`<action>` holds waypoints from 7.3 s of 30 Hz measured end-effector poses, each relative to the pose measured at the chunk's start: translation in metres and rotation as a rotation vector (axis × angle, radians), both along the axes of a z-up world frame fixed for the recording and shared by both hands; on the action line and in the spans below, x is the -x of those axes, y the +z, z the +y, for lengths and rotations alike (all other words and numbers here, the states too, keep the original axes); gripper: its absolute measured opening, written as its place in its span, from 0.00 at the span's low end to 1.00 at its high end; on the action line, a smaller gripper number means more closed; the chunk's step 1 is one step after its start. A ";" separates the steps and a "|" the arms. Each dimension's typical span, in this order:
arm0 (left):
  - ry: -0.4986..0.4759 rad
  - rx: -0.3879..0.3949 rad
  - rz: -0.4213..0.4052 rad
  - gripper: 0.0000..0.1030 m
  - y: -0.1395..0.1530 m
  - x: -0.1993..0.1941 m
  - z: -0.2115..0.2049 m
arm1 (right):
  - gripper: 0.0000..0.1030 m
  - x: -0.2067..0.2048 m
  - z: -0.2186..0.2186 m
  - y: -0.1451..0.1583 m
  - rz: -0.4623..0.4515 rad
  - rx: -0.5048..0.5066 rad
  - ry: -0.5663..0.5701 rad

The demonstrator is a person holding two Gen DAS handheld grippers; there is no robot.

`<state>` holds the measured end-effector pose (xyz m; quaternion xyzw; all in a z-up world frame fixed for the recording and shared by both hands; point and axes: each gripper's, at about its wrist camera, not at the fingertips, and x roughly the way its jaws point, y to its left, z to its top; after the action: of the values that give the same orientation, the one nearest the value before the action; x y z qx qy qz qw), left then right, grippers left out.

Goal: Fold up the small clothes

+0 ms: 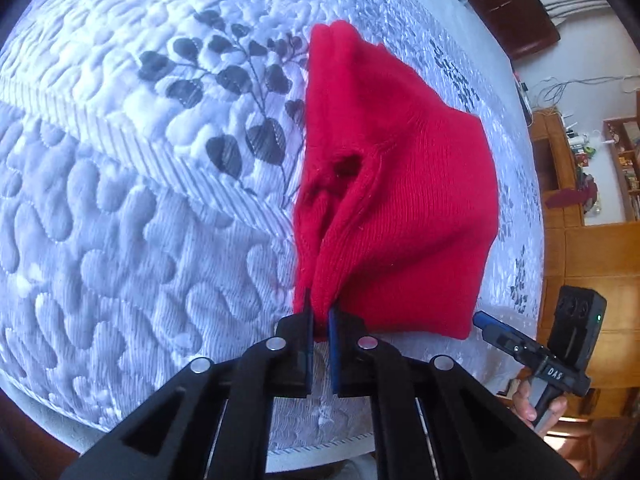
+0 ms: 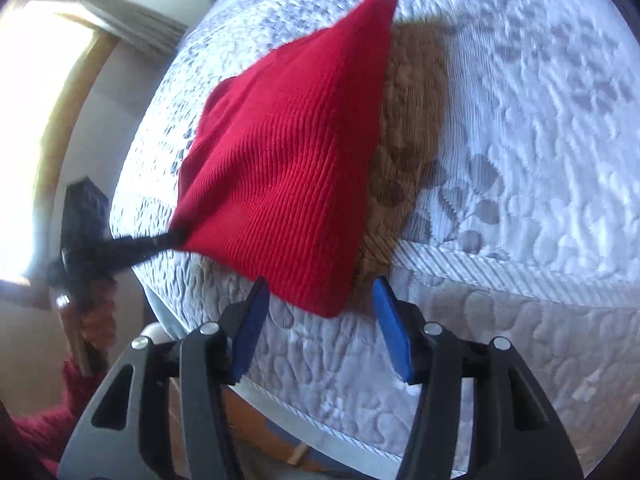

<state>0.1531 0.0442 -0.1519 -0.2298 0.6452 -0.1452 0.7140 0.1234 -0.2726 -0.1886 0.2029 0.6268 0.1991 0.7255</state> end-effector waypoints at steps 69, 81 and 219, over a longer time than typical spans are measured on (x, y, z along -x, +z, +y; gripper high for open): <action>-0.009 -0.206 -0.153 0.14 0.037 -0.116 -0.012 | 0.52 -0.074 0.015 0.035 -0.128 0.260 0.118; -0.145 -0.214 -0.059 0.17 0.021 -0.001 -0.050 | 0.53 0.002 0.022 0.021 -0.076 0.200 0.121; -0.213 0.042 -0.178 0.21 0.066 -0.112 -0.249 | 0.29 -0.085 -0.185 0.074 -0.042 0.086 -0.082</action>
<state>0.2646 -0.2048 -0.0857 -0.1613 0.5968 -0.2536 0.7440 0.2082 -0.4579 -0.1145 0.1927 0.6104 0.1463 0.7542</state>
